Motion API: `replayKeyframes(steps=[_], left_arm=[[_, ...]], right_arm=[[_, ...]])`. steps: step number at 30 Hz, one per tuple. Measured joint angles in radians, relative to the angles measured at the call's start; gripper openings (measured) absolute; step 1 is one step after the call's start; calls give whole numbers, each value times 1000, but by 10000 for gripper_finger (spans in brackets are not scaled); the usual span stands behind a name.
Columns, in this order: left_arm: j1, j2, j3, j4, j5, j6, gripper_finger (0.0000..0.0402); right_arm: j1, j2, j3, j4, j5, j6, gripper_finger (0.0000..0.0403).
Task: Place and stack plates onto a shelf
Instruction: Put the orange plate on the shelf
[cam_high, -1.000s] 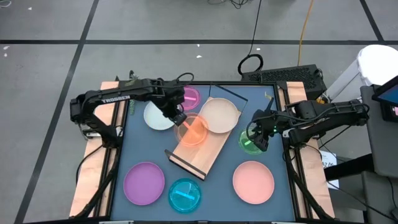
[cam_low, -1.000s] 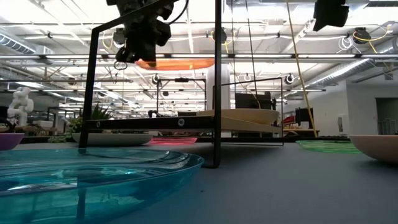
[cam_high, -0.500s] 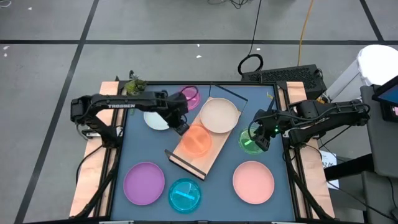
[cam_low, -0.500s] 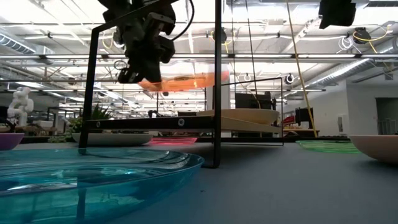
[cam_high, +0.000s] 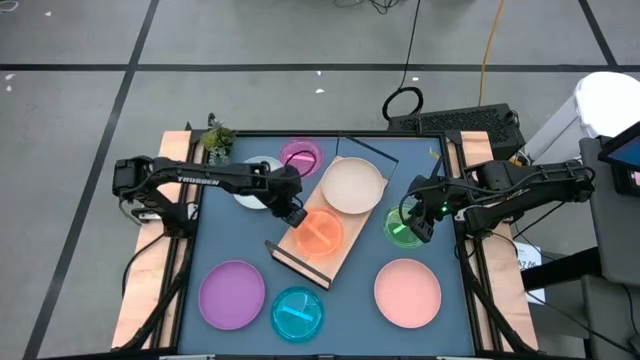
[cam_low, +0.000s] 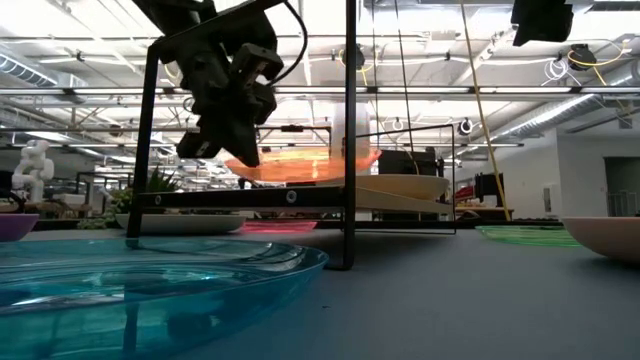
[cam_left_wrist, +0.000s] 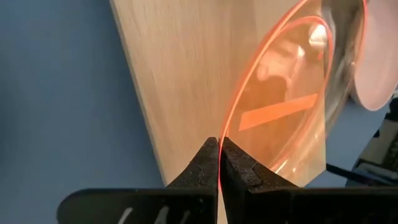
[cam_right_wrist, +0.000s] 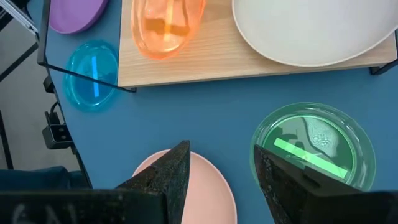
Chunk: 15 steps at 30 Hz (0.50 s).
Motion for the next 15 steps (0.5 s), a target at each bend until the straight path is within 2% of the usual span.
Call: replayKeyframes(steps=[5,15], left_arm=[[-21,0,-46,92,-7,-81,1],[-54,0,-60,99,-63,-144,6]], right_arm=[[0,0,0,1,-1,0,160],[0,0,0,0,-1,-6,160]])
